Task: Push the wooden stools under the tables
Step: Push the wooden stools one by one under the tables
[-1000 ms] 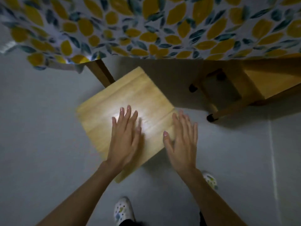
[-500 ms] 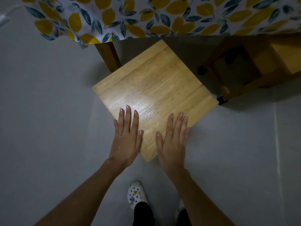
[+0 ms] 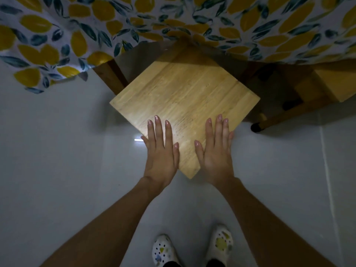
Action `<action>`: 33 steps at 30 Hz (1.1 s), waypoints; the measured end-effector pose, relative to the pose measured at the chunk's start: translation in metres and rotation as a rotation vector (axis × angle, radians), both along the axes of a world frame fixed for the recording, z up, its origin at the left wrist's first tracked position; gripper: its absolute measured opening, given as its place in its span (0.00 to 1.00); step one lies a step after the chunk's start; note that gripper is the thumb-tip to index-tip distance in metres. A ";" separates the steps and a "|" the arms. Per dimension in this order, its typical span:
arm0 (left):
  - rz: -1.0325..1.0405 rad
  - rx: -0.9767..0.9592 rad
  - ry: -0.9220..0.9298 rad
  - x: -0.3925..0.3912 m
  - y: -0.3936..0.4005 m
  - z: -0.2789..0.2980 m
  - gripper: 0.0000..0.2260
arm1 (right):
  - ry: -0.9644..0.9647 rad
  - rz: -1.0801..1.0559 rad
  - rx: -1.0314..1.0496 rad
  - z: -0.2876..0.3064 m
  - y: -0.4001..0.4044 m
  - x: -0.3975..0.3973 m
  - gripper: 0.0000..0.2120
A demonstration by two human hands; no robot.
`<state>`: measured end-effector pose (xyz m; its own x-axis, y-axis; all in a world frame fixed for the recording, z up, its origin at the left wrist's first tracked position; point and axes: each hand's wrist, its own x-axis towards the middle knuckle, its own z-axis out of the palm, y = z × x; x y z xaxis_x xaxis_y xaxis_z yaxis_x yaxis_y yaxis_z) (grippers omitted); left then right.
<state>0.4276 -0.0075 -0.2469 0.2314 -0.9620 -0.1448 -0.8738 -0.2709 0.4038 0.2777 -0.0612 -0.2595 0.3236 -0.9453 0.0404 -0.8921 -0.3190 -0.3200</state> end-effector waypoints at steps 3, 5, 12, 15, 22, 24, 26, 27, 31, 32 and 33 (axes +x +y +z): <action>0.013 -0.025 0.022 -0.004 -0.036 -0.002 0.26 | 0.029 0.041 0.017 0.001 -0.042 -0.004 0.31; 0.025 -0.044 0.000 -0.002 -0.060 -0.004 0.26 | 0.043 0.061 0.037 0.002 -0.069 -0.002 0.32; 0.030 -0.018 -0.056 0.022 -0.146 -0.003 0.27 | 0.049 0.079 0.071 0.006 -0.155 0.022 0.32; 0.034 0.016 -0.077 0.030 -0.173 -0.003 0.28 | 0.042 0.088 0.050 0.006 -0.182 0.030 0.31; 0.039 0.026 -0.070 0.032 -0.191 -0.001 0.28 | 0.055 0.087 -0.006 0.003 -0.200 0.034 0.28; 0.027 0.064 -0.043 0.034 -0.192 0.006 0.28 | 0.069 0.090 0.004 0.004 -0.198 0.034 0.28; -0.023 0.139 0.030 0.042 -0.193 0.015 0.27 | 0.119 0.090 0.030 0.009 -0.198 0.035 0.29; -0.056 0.173 0.076 0.048 -0.193 0.023 0.26 | 0.146 0.087 0.058 0.015 -0.198 0.037 0.29; -0.085 0.174 0.121 0.074 -0.172 0.062 0.26 | 0.179 0.098 0.260 0.063 -0.192 0.049 0.29; -0.039 0.155 0.137 0.077 -0.162 0.076 0.26 | 0.162 0.130 0.270 0.080 -0.185 0.054 0.30; 0.015 0.131 0.158 0.079 -0.152 0.091 0.26 | 0.126 0.162 0.264 0.099 -0.176 0.061 0.32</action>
<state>0.5067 -0.1591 -0.1557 0.2097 -0.9293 -0.3041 -0.7980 -0.3424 0.4959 0.3383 -0.2373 -0.1605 0.4574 -0.8536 -0.2492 -0.8744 -0.3807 -0.3008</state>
